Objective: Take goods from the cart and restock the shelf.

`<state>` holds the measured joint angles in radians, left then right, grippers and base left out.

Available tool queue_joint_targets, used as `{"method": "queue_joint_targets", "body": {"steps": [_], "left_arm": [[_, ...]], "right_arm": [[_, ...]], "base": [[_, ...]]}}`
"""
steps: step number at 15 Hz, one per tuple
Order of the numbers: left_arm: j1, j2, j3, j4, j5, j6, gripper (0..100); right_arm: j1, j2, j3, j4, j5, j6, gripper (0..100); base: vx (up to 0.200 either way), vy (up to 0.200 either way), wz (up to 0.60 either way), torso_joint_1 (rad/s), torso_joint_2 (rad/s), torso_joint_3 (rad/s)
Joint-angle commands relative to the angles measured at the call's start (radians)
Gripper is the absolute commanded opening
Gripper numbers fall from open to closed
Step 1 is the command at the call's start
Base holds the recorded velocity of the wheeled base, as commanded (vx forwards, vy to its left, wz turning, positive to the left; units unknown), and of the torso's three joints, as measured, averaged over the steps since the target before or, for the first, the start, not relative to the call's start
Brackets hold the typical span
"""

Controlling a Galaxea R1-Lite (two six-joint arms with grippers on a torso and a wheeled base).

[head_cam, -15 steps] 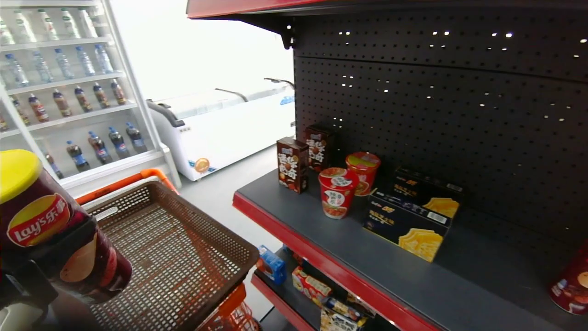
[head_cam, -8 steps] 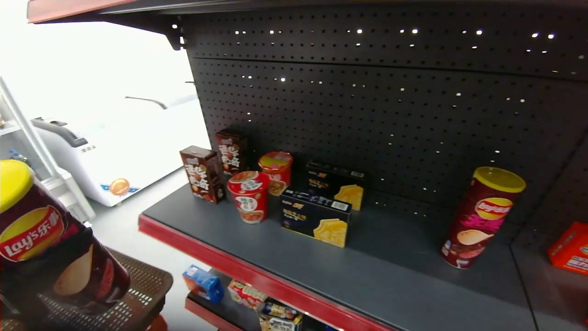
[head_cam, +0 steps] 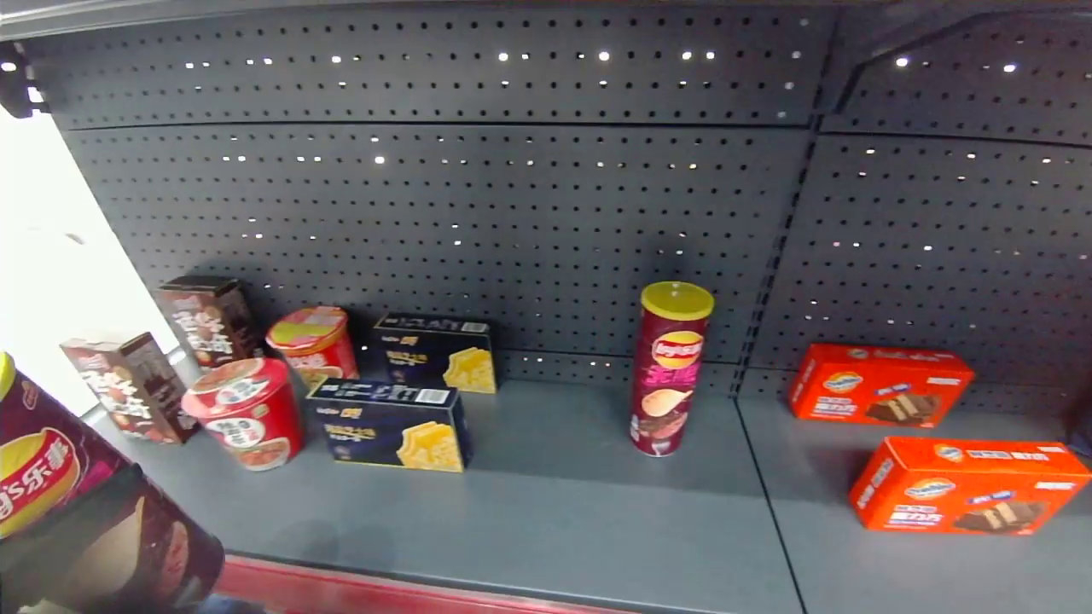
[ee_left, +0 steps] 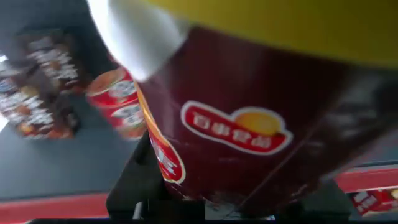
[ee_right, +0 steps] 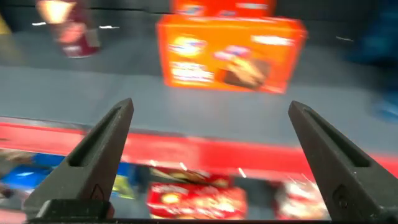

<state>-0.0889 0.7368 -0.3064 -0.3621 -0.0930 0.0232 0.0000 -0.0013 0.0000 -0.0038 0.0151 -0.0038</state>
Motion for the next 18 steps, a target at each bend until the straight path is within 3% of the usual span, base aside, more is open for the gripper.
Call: {"method": "queue_joint_targets", "body": {"steps": [1,12,14,18], "left_arm": [[0.0,-0.025,0.001,-0.001,0.001,-0.002,0],[0.0,-0.073,0.044,0.0,0.002,-0.003,0],[0.003,-0.111,0.029,0.069,0.012,-0.002,0],[0.003,-0.258,-0.026,0.331,0.065,0.009,0]], "right_arm": [[0.0,0.001,0.0,-0.001,0.0,-0.001,100],[0.0,0.001,0.0,-0.001,0.0,-0.001,100],[0.0,0.001,0.0,-0.001,0.002,-0.002,100],[-0.002,0.001,0.0,-0.002,0.017,-0.054,100]], "base": [[0.0,0.0,0.0,0.0,0.0,0.0],[0.0,0.0,0.0,0.0,0.0,0.0],[0.0,0.0,0.0,0.0,0.0,0.0],[0.0,0.0,0.0,0.0,0.0,0.0]]}}
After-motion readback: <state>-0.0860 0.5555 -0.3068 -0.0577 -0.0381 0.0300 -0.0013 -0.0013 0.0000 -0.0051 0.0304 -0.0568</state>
